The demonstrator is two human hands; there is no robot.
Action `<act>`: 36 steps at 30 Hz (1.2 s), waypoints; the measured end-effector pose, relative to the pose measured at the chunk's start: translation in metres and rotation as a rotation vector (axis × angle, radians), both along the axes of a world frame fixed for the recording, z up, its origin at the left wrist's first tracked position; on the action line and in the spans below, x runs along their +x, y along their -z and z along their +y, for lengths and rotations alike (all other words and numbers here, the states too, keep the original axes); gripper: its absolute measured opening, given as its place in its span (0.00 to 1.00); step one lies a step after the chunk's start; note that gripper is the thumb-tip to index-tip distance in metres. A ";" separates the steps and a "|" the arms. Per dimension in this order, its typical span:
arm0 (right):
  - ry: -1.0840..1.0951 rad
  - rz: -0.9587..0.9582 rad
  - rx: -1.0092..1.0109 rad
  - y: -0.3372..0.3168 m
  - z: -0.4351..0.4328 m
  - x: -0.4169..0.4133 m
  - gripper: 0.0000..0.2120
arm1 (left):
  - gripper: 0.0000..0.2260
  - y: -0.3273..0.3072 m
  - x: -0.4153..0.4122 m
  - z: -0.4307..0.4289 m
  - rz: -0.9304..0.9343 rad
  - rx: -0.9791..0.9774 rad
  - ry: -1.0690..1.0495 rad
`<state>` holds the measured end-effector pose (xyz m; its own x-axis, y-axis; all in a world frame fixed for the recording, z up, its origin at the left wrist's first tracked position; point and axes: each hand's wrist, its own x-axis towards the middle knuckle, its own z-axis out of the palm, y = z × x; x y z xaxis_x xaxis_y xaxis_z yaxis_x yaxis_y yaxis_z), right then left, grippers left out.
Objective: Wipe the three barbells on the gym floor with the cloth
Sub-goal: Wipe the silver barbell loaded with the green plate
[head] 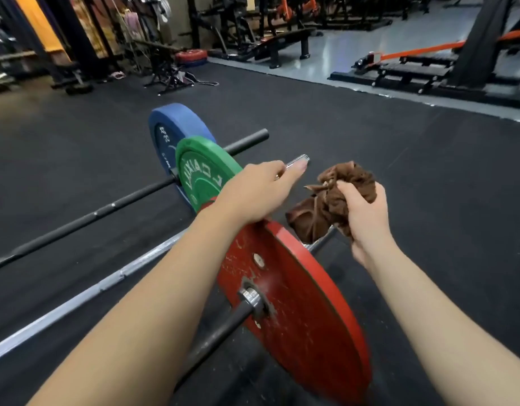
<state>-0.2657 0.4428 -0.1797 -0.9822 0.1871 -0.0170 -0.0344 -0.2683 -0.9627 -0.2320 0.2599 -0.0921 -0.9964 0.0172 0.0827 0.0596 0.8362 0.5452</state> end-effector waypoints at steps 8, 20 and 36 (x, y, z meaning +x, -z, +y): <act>0.123 -0.201 0.011 0.077 0.032 -0.032 0.18 | 0.22 0.012 -0.028 0.010 -0.381 -0.520 0.050; 0.438 -0.268 0.123 0.110 0.055 -0.136 0.08 | 0.26 0.017 -0.037 0.009 -0.464 -0.520 0.013; 0.390 -0.303 0.285 0.121 0.066 -0.153 0.06 | 0.26 0.015 -0.031 0.012 -0.431 -0.510 0.018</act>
